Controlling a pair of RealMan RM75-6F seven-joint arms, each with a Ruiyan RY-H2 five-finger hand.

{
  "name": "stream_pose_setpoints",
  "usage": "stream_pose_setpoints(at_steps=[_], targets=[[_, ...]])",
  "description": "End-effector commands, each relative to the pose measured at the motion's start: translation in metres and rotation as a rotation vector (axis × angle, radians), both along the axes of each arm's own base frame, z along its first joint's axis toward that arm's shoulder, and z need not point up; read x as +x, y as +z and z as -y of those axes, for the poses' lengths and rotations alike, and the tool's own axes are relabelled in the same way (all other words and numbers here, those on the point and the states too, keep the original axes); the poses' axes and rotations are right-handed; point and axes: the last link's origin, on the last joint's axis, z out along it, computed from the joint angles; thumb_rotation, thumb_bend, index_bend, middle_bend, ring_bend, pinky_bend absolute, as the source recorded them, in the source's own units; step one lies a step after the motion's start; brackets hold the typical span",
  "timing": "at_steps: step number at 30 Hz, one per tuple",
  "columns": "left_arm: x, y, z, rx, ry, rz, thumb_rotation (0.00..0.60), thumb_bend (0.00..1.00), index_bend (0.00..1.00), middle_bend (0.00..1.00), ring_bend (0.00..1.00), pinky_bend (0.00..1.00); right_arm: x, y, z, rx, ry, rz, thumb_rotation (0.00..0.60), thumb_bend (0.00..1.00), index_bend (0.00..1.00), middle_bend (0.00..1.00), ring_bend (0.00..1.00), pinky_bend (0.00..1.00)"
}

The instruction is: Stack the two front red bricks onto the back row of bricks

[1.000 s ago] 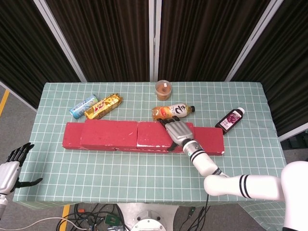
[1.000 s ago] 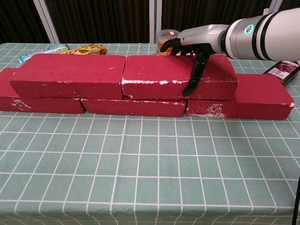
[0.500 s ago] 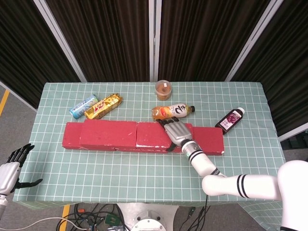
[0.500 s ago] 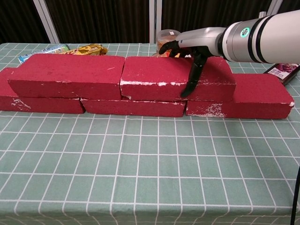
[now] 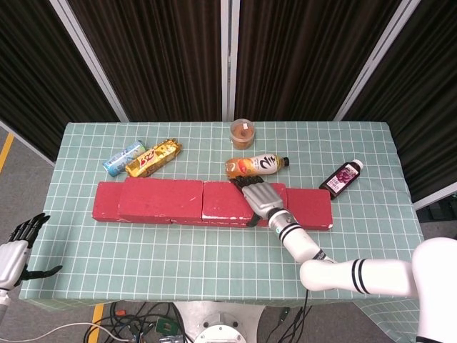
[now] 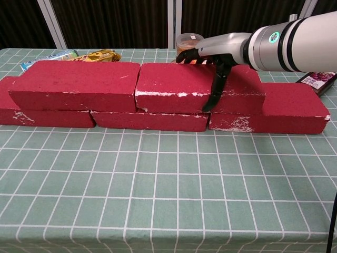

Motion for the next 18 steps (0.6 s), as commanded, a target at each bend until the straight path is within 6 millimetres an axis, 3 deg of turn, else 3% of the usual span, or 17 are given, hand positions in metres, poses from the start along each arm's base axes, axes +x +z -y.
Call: stream_pose_setpoints(at_steps=[1, 9, 14, 18], targets=[[0.0, 0.0, 0.0, 0.002, 0.0, 0.001, 0.6, 0.02, 0.02, 0.0, 0.0, 0.0, 0.0, 0.001, -0.001, -0.003, 0.003, 0.005, 0.6, 0.0, 0.0, 0.0, 0.0, 0.0], [0.003, 0.003, -0.002, 0.019, -0.002, -0.001, 0.6, 0.02, 0.02, 0.0, 0.0, 0.0, 0.002, 0.027, -0.01, -0.041, 0.031, 0.039, 0.6, 0.0, 0.0, 0.0, 0.0, 0.0], [0.006, 0.007, -0.004, 0.049, -0.015, -0.018, 0.6, 0.02, 0.02, 0.0, 0.0, 0.0, -0.007, 0.071, -0.033, -0.143, 0.109, 0.071, 0.6, 0.0, 0.0, 0.0, 0.0, 0.0], [0.009, 0.01, -0.004, 0.069, -0.027, -0.033, 0.6, 0.02, 0.02, 0.0, 0.0, 0.0, -0.032, 0.109, -0.062, -0.257, 0.175, 0.061, 0.6, 0.0, 0.0, 0.0, 0.0, 0.0]])
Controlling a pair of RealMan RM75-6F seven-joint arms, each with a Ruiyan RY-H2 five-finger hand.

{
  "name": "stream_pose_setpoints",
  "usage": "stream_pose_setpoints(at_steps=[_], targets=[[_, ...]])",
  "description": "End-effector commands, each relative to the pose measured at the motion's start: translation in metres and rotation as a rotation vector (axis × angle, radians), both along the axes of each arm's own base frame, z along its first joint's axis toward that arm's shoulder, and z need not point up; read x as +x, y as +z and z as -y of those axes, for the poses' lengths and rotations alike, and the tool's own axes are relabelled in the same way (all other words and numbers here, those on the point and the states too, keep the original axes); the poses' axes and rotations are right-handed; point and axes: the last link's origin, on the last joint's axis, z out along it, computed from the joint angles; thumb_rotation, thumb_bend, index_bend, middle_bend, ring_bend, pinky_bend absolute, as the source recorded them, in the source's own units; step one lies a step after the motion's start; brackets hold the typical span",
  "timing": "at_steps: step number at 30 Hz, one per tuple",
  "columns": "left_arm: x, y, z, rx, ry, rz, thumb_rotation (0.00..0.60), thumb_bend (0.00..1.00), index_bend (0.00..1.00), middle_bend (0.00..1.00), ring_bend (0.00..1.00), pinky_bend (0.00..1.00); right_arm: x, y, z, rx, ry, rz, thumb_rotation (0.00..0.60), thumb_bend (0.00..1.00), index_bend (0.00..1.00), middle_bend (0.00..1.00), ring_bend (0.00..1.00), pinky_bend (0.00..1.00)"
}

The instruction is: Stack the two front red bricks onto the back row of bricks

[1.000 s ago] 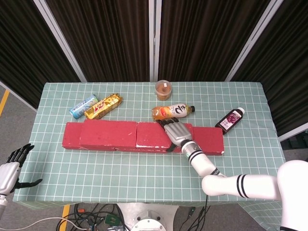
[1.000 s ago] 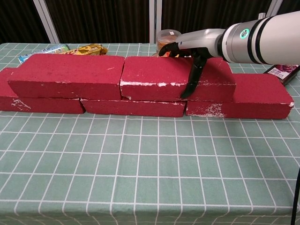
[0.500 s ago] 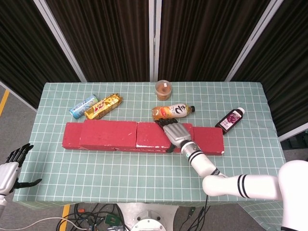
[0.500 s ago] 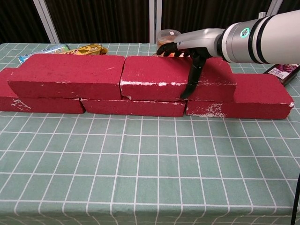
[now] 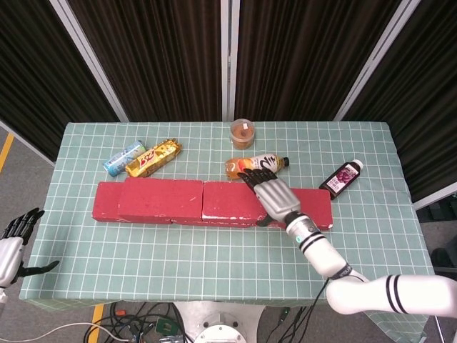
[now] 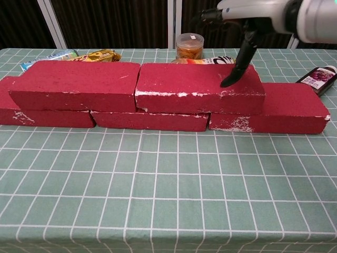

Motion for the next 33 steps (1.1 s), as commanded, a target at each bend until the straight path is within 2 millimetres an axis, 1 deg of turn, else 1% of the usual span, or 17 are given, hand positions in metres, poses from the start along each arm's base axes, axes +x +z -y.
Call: stream_pose_setpoints(at_steps=[1, 5, 7, 10, 14, 16, 19, 22, 25, 28, 33], targets=[[0.003, 0.002, 0.0, 0.01, -0.009, -0.01, 0.6, 0.02, 0.02, 0.0, 0.0, 0.0, -0.037, 0.052, -0.04, -0.16, 0.055, -0.006, 0.6, 0.0, 0.0, 0.0, 0.0, 0.0], [0.007, 0.003, -0.001, 0.018, -0.024, -0.017, 0.6, 0.02, 0.02, 0.0, 0.0, 0.0, -0.075, 0.074, -0.07, -0.25, 0.03, -0.042, 0.6, 0.0, 0.0, 0.0, 0.0, 0.0], [0.009, 0.005, -0.002, 0.027, -0.031, -0.027, 0.6, 0.02, 0.02, 0.0, 0.0, 0.0, -0.093, 0.082, -0.084, -0.291, -0.005, -0.043, 0.6, 0.0, 0.0, 0.0, 0.0, 0.0], [0.01, 0.006, -0.001, 0.035, -0.045, -0.034, 0.6, 0.02, 0.02, 0.0, 0.0, 0.0, -0.121, 0.089, -0.101, -0.345, -0.05, -0.039, 0.6, 0.0, 0.0, 0.0, 0.0, 0.0], [0.011, 0.007, 0.002, 0.037, -0.057, -0.04, 0.6, 0.01, 0.02, 0.0, 0.0, 0.0, -0.153, 0.092, -0.118, -0.402, -0.095, -0.032, 0.6, 0.0, 0.0, 0.0, 0.0, 0.0], [0.01, 0.008, 0.004, 0.047, -0.061, -0.044, 0.6, 0.0, 0.02, 0.0, 0.0, 0.0, -0.169, 0.091, -0.127, -0.42, -0.117, -0.03, 0.6, 0.0, 0.0, 0.0, 0.0, 0.0], [0.006, 0.008, 0.007, 0.054, -0.06, -0.079, 0.6, 0.0, 0.02, 0.0, 0.0, 0.0, -0.188, 0.087, -0.139, -0.432, -0.141, -0.028, 0.6, 0.0, 0.0, 0.0, 0.0, 0.0], [0.004, 0.005, 0.011, 0.059, -0.056, -0.123, 0.6, 0.0, 0.02, 0.0, 0.0, 0.0, -0.203, 0.086, -0.147, -0.439, -0.164, -0.029, 0.6, 0.0, 0.0, 0.0, 0.0, 0.0], [0.003, 0.002, 0.013, 0.059, -0.044, -0.125, 0.6, 0.0, 0.02, 0.0, 0.0, 0.0, -0.215, 0.088, -0.152, -0.449, -0.191, -0.022, 0.6, 0.0, 0.0, 0.0, 0.0, 0.0], [0.002, 0.0, 0.014, 0.054, -0.037, -0.133, 0.6, 0.0, 0.02, 0.0, 0.0, 0.0, -0.222, 0.089, -0.155, -0.45, -0.207, -0.019, 0.6, 0.0, 0.0, 0.0, 0.0, 0.0], [0.003, -0.002, 0.015, 0.049, -0.039, -0.142, 0.6, 0.0, 0.02, 0.0, 0.0, 0.0, -0.225, 0.09, -0.156, -0.452, -0.21, -0.016, 0.6, 0.0, 0.0, 0.0, 0.0, 0.0]])
